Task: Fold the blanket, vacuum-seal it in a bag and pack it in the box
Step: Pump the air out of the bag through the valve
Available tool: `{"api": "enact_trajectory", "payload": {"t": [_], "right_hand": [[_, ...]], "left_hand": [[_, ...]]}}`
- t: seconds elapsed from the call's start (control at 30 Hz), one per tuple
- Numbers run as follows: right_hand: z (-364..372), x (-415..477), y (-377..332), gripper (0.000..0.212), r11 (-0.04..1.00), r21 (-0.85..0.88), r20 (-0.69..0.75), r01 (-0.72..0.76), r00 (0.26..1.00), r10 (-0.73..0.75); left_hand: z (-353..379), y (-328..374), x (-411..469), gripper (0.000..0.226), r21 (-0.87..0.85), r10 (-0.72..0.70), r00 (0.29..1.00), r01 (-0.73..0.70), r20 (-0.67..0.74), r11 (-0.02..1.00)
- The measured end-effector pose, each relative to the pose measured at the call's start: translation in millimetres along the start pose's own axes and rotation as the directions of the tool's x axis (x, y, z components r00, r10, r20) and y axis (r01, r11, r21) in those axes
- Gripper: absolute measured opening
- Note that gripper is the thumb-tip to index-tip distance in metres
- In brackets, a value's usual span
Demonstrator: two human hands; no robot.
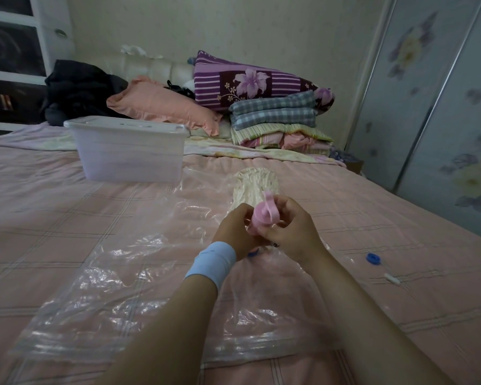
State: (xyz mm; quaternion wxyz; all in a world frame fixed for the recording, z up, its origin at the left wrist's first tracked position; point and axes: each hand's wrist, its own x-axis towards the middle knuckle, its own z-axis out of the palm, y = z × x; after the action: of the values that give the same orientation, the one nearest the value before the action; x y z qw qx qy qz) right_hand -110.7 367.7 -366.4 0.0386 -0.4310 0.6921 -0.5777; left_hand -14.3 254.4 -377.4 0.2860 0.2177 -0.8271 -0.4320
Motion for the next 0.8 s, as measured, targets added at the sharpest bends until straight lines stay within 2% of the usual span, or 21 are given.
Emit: {"api": "enact_trajectory", "payload": {"t": [0.1, 0.23, 0.4, 0.47, 0.57, 0.7, 0.8], "right_hand": [[-1.0, 0.4, 0.5, 0.055, 1.0, 0.023, -0.011, -0.017, 1.0, 0.018], [-0.9, -0.5, 0.0, 0.058, 0.999, 0.005, 0.006, -0.034, 0.999, 0.034], [-1.6, 1.5, -1.4, 0.057, 0.998, 0.051, -0.019, -0.047, 0.999, 0.048], [-5.6, 3.5, 1.1, 0.052, 0.997, 0.072, -0.025, -0.042, 0.999, 0.044], [-5.2, 2.4, 2.3, 0.047, 0.998, 0.057, -0.023, -0.027, 0.999, 0.028], [4.4, 0.6, 1.9, 0.06, 0.999, 0.012, -0.028, -0.037, 0.999, 0.037], [4.8, 2.0, 2.8, 0.063, 0.998, 0.025, -0.047, -0.052, 0.997, 0.053]], "left_hand": [[0.9, -4.3, 3.4, 0.045, 0.008, 0.038, 0.997, -0.038, 0.066, 0.999], [0.9, -9.1, 8.0, 0.023, 0.086, 0.033, 0.997, -0.039, 0.069, 0.995], [1.1, -11.9, 8.4, 0.051, 0.021, 0.05, 0.998, -0.051, 0.033, 0.998], [-0.2, -13.9, 9.1, 0.05, 0.043, 0.093, 0.994, -0.095, 0.063, 0.994], [-0.6, -14.5, 9.3, 0.034, 0.04, 0.067, 0.997, -0.068, 0.033, 0.997], [0.3, -10.7, 4.4, 0.043, -0.022, 0.023, 0.999, -0.024, -0.023, 0.999], [0.1, -8.4, 3.2, 0.051, -0.059, 0.066, 0.998, -0.066, 0.0, 0.996]]}}
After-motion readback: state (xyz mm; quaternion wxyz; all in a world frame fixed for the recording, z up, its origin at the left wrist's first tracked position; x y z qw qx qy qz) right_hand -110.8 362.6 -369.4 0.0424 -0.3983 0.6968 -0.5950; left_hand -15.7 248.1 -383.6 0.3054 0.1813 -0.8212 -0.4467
